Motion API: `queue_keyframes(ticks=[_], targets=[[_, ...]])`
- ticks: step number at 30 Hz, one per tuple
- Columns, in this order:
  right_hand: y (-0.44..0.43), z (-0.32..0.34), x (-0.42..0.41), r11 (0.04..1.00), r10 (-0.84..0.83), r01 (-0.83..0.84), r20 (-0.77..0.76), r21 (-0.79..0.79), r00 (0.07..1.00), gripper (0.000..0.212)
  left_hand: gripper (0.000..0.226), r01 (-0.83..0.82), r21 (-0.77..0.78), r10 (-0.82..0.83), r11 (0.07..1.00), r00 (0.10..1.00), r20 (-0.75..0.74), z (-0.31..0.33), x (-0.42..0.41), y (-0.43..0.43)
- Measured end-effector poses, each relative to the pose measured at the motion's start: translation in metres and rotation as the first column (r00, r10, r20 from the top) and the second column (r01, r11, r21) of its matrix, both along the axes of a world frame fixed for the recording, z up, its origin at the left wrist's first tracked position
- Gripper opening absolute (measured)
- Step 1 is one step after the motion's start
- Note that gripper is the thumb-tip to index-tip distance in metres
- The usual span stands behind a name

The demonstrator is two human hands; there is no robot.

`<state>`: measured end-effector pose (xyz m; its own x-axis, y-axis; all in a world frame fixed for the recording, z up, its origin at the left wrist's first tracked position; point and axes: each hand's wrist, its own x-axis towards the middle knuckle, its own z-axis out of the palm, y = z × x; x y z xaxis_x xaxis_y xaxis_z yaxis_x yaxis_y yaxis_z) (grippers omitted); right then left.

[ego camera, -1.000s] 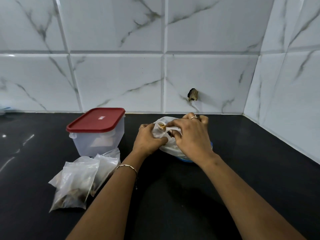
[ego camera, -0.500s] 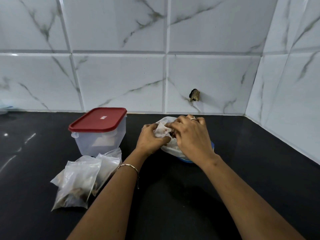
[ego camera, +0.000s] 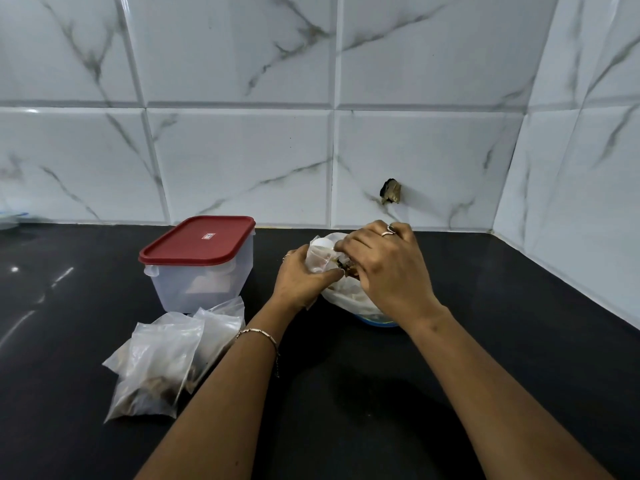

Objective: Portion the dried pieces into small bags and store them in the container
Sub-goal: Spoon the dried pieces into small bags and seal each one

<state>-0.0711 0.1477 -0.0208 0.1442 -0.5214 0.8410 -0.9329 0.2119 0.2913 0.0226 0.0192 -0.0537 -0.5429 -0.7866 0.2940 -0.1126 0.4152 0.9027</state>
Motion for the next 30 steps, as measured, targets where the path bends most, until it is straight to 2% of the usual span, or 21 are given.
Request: queue_keyframes(ticks=[4,10,13,16,18,20,25,30], targets=[[-0.002,-0.001,-0.005,1.0,0.012,-0.012,-0.033,-0.005,0.999,0.028,0.048,-0.005,0.031,0.005,0.999,1.0,0.015,-0.001,0.0,-0.001],[-0.004,-0.001,-0.001,0.996,0.086,-0.084,0.134,-0.02,0.987,0.023,0.064,0.007,0.071,-0.006,0.997,1.0,-0.014,-0.006,-0.002,-0.006],[0.004,0.007,-0.009,1.0,0.022,-0.018,0.237,-0.018,0.971,0.021,0.059,0.021,0.099,-0.021,0.995,1.0,-0.001,-0.004,0.0,-0.007],[0.017,0.013,-0.028,0.982,-0.136,0.078,0.354,0.173,0.925,0.019,0.055,0.077,0.168,-0.087,0.983,0.995,0.053,-0.004,0.002,-0.008],[0.022,0.01,-0.037,0.93,-0.228,0.1,0.341,0.355,0.912,0.02,0.053,0.091,0.187,-0.109,0.978,0.99,0.09,-0.006,0.002,-0.01],[0.021,0.003,-0.036,0.881,-0.282,0.129,0.284,0.456,0.916,0.022,0.048,0.085,0.171,-0.106,0.982,0.988,0.115,-0.007,0.002,-0.011],[0.003,-0.009,-0.028,0.866,-0.343,0.269,0.11,0.421,0.933,0.026,0.043,0.053,0.095,-0.072,0.994,0.973,0.219,-0.009,0.003,-0.013],[-0.017,-0.014,-0.025,0.83,-0.358,0.31,0.016,0.464,0.934,0.024,0.052,0.06,0.077,-0.078,0.995,0.963,0.258,-0.011,0.002,-0.016]])
